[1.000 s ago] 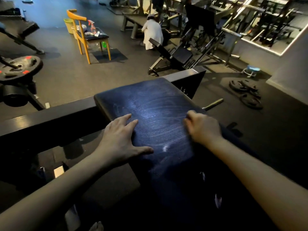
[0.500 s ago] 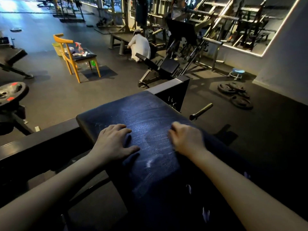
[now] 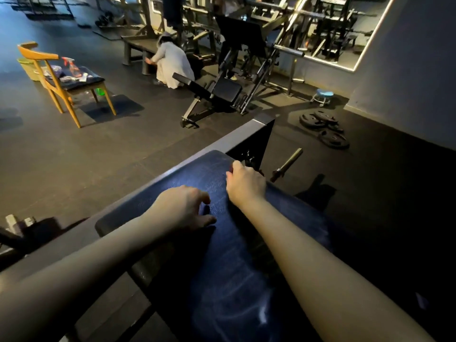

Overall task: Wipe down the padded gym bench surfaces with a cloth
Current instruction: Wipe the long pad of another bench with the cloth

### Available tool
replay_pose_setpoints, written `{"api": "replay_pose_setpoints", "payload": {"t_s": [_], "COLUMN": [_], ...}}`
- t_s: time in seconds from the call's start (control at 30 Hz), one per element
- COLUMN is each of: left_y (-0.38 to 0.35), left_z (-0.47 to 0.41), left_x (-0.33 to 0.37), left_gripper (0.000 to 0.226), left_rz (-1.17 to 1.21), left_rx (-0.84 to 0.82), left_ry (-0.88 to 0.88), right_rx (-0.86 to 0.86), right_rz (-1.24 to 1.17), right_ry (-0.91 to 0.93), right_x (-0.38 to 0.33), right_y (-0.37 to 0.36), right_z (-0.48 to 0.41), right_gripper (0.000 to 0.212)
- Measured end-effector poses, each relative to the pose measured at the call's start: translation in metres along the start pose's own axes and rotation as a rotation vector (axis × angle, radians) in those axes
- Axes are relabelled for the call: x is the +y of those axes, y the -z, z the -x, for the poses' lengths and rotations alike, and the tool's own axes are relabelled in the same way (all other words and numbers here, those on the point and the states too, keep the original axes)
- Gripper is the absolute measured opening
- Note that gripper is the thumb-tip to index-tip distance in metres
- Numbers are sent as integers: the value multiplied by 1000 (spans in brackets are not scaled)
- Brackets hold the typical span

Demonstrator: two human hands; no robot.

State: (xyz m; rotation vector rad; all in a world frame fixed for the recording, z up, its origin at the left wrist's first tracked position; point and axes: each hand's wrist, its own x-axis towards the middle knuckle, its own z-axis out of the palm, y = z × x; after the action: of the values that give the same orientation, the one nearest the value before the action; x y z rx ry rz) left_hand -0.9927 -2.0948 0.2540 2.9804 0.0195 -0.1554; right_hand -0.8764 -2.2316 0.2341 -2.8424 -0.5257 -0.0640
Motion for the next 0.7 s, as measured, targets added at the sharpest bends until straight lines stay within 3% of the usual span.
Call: {"api": "replay_pose_setpoints", "payload": {"t_s": [0.1,0.17,0.3,0.37,0.5,0.6,0.7], "left_y": [3,1,2,-1,-6,-8,-11], "left_z": [-33,-55,-83,-87,-84,-84,-79], "left_x": [-22,-31,-34,-36,-42,-56,-74], "left_gripper": [61,77,78,75,65,70,70], "left_rz": [32,27,-10,0,57,105,71], "left_rx": [65,122,68,91,126,158,209], "left_ry": [-109,-182,-216,-241,-271,-258,-240], "right_rx": [15,42,106,112,54,15,-33], "right_rz": [37,92,210,245,163,77,55], "right_ry": [-23,-181,-525,-582,-517,-316,-153], "right_x": [23,68,141,138,62,-15,-53], "right_y": [6,20,49,47,18,-9,-17], "right_z": [11,35,94,90,16,-51,-62], "right_gripper": [27,30,30,27,22,22,26]}}
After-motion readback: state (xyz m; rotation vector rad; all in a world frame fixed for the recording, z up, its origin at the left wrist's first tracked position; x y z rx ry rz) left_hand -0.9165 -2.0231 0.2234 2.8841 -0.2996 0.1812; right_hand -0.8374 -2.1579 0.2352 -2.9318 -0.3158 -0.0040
